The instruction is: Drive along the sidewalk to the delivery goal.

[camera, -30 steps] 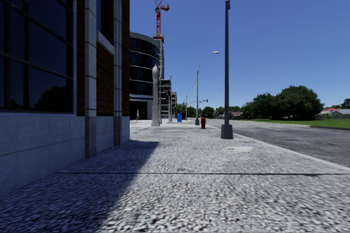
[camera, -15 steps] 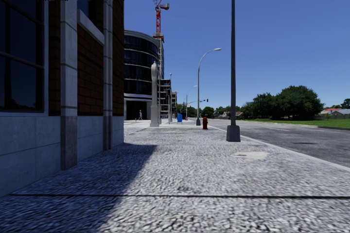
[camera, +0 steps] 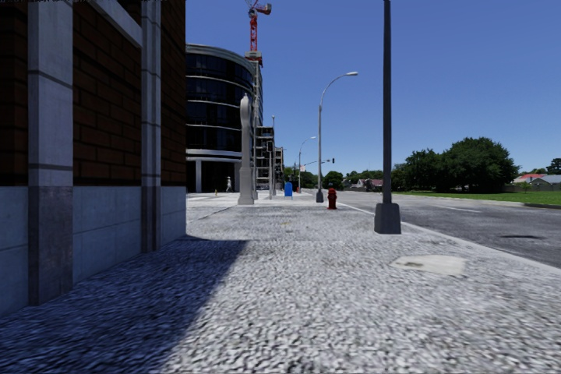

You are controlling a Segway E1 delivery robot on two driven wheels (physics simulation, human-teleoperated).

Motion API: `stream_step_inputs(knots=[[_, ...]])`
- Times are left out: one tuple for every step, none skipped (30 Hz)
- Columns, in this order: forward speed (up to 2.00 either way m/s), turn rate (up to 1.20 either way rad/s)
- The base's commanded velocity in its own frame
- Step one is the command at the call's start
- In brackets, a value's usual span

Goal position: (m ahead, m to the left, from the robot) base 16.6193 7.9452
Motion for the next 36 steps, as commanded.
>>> stream_step_inputs(knots=[[1.49,0.00],[1.49,0.00],[1.49,0.00],[1.49,0.00],[1.49,0.00],[1.49,0.00],[1.49,0.00],[1.49,0.00],[1.49,0.00],[1.49,0.00],[1.49,0.00],[1.49,0.00],[1.49,0.00],[1.49,0.00],[1.49,0.00],[1.49,0.00],[1.49,0.00],[1.49,0.00],[1.49,0.00],[1.49,0.00],[1.50,0.00],[1.50,0.00],[1.50,0.00],[1.50,0.00],[1.50,0.00],[1.50,0.00],[1.50,0.00],[1.50,0.00],[1.51,0.00],[1.51,0.00],[1.51,0.00],[1.52,0.00],[1.53,0.00],[1.53,0.00],[1.53,0.00],[1.54,0.00]])
